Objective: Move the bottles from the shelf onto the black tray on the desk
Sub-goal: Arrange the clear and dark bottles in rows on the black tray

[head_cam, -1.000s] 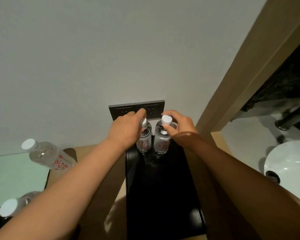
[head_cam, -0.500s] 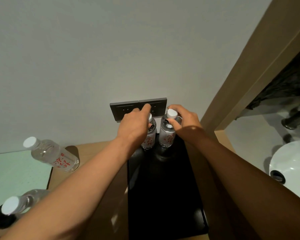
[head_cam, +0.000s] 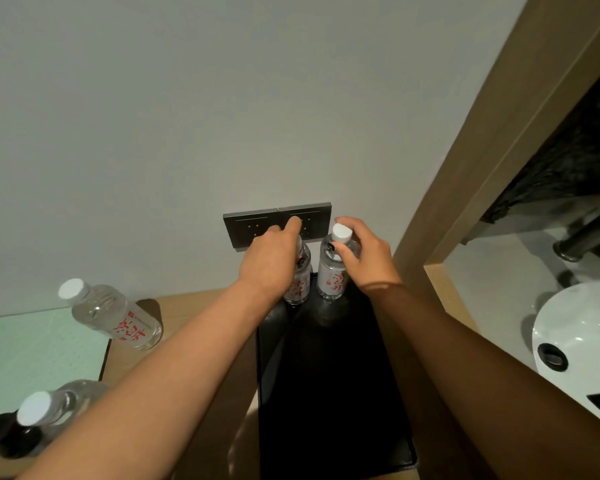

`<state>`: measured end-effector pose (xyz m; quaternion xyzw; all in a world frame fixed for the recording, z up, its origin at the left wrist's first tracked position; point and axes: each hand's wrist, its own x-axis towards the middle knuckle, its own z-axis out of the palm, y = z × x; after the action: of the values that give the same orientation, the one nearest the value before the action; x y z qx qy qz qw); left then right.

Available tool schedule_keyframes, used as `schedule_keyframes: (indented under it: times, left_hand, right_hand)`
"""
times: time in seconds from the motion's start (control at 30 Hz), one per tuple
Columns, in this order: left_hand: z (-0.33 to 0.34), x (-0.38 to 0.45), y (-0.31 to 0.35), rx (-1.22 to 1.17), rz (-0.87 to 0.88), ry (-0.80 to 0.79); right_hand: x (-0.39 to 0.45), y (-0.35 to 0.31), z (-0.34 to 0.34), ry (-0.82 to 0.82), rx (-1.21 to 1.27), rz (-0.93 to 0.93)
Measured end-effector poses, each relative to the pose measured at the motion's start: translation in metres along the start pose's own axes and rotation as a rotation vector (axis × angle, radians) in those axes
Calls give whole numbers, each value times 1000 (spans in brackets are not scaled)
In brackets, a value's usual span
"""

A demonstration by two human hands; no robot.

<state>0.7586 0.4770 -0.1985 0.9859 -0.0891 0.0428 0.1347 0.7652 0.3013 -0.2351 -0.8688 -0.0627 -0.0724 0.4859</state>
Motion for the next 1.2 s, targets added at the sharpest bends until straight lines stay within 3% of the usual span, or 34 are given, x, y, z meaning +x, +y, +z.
schedule_keyframes:
  times: [0.33, 0.53, 0.67, 0.8, 0.93, 1.2]
  left_hand:
    - [-11, -16, -8, -28, -26, -38]
    - [-53, -68, -45, -311, -164, 60]
    - [-90, -119, -99, -426, -305, 17]
    - [-120, -173, -158, -427, -366, -22]
    - [-130, -215, -195, -373, -355, -109]
    - [-108, -247, -231, -380, -194, -293]
  right_hand:
    - [-2, -20, -3, 11, 121, 175]
    - [-13, -58, -4, 176, 161, 118]
    - [-30, -98, 27, 265, 179, 30]
    - [-63, -141, 73, 96, 152, -89]
    - [-97, -166, 123, -216, 122, -171]
    - [-139, -190, 185, -489, 31, -113]
